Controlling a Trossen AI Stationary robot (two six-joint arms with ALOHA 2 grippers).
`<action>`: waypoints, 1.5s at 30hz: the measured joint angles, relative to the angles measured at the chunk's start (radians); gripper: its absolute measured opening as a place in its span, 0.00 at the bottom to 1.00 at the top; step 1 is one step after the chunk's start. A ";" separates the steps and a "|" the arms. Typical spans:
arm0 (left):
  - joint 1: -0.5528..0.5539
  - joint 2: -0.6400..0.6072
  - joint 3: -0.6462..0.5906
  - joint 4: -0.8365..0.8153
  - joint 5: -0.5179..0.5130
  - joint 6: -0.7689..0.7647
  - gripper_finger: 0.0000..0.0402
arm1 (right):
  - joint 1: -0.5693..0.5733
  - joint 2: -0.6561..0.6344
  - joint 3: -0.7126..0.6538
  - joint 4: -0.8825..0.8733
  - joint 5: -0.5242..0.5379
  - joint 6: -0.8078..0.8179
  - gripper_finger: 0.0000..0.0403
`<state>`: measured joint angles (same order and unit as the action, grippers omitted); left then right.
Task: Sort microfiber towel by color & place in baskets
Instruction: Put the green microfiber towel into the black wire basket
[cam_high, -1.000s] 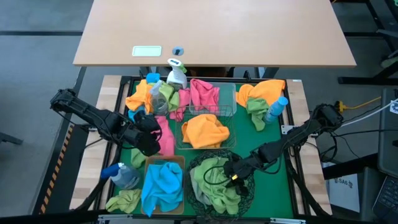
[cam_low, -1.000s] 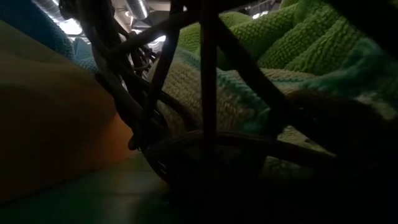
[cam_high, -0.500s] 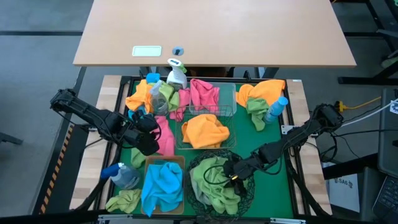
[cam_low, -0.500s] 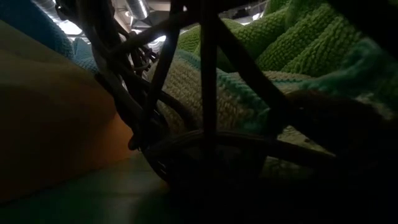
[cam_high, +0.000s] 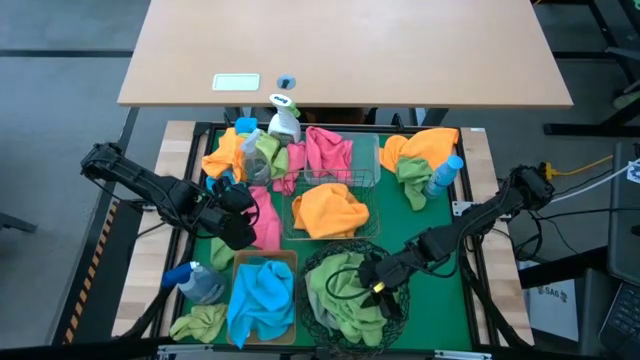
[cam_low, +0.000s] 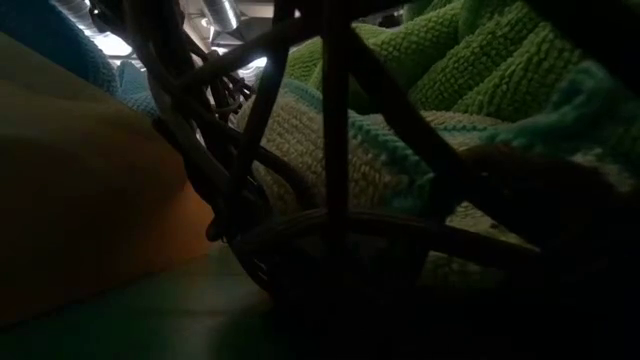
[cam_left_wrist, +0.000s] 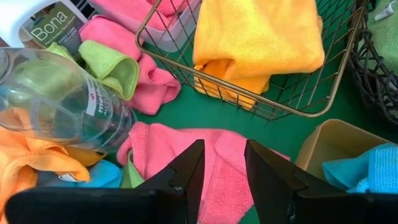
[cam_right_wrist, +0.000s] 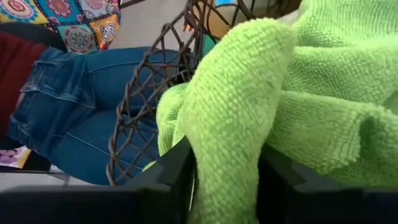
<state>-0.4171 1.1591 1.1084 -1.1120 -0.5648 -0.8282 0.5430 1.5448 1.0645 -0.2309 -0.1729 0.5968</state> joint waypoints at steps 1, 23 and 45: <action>0.000 0.000 0.000 0.000 0.000 0.000 0.27 | 0.000 0.000 0.000 -0.002 -0.002 0.000 0.33; 0.000 0.000 0.000 -0.002 0.000 -0.008 0.27 | 0.000 0.001 0.000 0.005 -0.003 0.004 0.38; 0.105 0.166 0.000 -0.019 0.113 0.067 0.27 | -0.035 -0.032 0.161 -0.068 -0.161 -0.054 0.61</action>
<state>-0.3122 1.3255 1.1080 -1.1313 -0.4522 -0.7608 0.5083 1.5124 1.2258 -0.2993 -0.3336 0.5431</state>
